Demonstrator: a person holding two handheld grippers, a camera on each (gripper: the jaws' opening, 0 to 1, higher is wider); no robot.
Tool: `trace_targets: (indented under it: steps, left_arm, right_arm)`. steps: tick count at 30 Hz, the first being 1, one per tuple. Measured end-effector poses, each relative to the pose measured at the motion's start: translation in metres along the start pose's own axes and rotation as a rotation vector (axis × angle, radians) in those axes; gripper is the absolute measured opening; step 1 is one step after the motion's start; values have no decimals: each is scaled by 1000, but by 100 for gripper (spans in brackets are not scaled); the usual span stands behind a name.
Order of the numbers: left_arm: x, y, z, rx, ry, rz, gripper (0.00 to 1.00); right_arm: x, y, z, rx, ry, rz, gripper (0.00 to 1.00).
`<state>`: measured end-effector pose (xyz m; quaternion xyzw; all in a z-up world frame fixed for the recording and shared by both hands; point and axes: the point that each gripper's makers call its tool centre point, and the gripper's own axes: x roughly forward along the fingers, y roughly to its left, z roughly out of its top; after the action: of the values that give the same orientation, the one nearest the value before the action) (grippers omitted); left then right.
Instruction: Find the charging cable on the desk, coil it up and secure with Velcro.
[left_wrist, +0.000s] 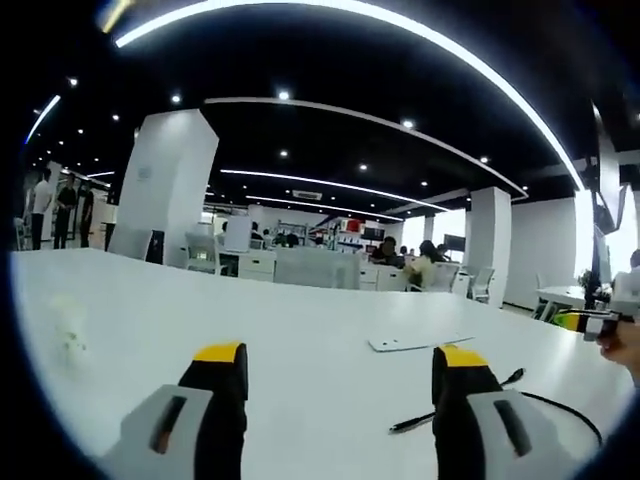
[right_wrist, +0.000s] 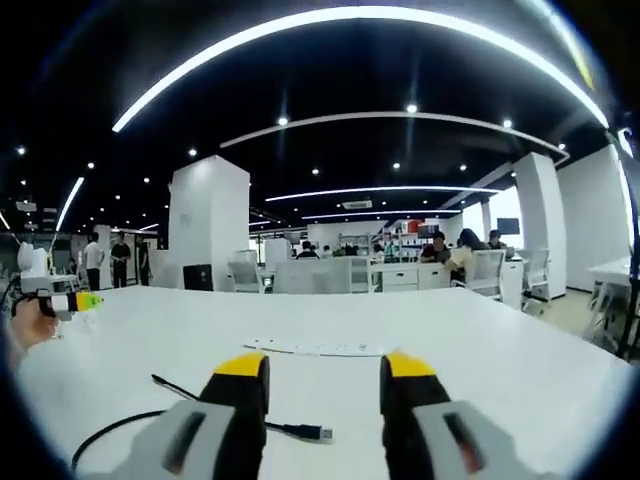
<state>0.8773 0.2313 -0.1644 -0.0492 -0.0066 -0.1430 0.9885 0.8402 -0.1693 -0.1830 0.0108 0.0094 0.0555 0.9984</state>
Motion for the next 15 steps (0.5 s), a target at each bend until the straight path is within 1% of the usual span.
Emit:
trace_targets:
  steps: [3,4,8,11,15]
  left_arm:
    - [-13,-6,3,17,-17,-9,76]
    - [-20,-9,3,28,-20,-7,77]
    - [-39,-18,3,56,-33,-8,77]
    - [-48,-22,5,80,-43,-8,77]
    - [-60,-26,7,102,-51,-2,77]
  right_arm:
    - [-12,1,1,3,-14,0,46]
    - [-20,1,0,5,-17,0,46]
    - [-39,4,-3,11,-23,8,46]
    - [-49,5,-6,35,-22,18,46]
    - [-62,6,-6,27,-31,17,46]
